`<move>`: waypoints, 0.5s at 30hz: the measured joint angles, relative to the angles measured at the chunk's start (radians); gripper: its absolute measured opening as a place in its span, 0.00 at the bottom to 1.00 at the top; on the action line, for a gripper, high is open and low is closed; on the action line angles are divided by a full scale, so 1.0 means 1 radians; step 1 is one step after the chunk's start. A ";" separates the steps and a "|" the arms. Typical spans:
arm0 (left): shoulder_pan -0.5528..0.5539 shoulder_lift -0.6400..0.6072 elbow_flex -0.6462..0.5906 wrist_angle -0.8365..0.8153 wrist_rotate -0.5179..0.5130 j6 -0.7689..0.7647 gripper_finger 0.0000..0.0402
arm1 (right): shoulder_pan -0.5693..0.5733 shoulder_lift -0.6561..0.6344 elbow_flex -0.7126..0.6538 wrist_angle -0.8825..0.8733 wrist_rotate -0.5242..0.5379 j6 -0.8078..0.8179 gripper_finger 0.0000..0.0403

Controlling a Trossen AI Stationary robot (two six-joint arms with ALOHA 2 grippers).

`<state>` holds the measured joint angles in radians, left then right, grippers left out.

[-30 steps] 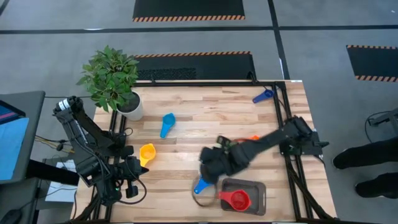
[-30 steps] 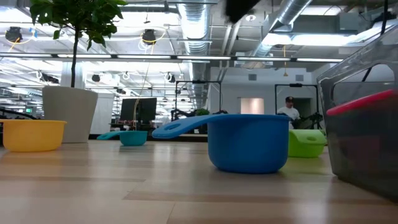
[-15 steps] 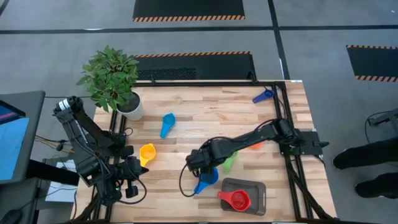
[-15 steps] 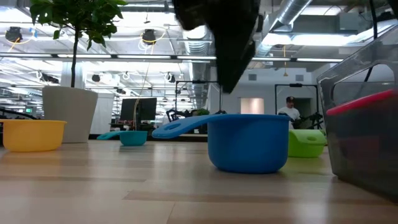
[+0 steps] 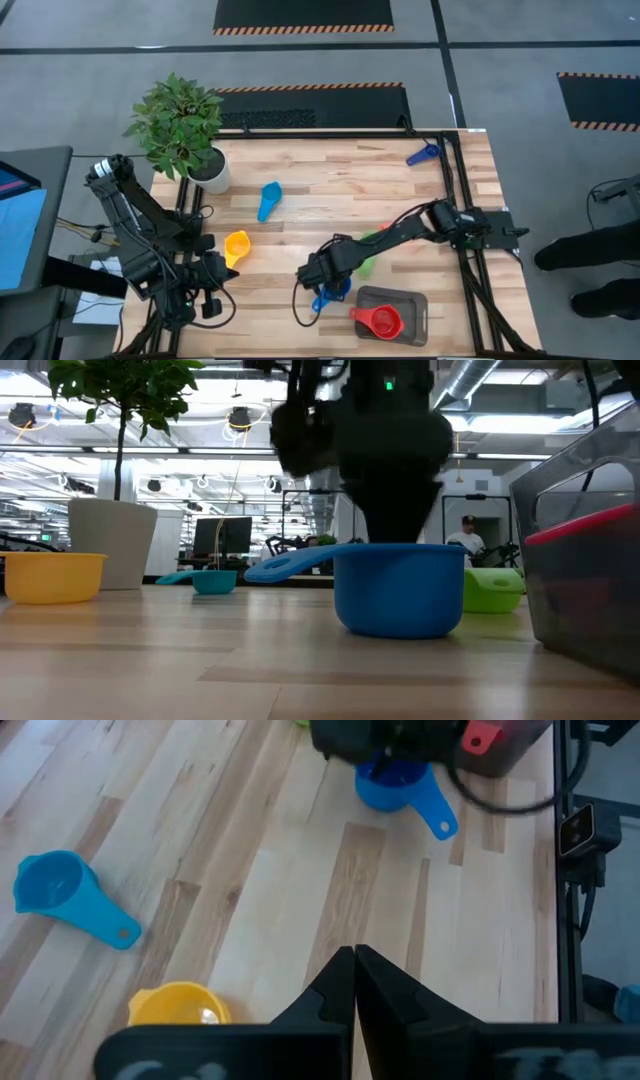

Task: Nest measuring cups in basket
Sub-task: Stack the blue measuring cup on top of the red measuring cup in the black bin

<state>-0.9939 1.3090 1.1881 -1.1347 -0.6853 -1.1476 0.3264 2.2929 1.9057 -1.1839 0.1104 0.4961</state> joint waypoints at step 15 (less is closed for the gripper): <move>0.000 0.000 0.000 0.000 -0.011 0.000 0.00 | -0.006 -0.005 0.011 -0.014 -0.041 0.059 0.09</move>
<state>-0.9939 1.3090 1.1881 -1.1344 -0.6964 -1.1477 0.3200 2.2878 1.9167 -1.1983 0.0696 0.5549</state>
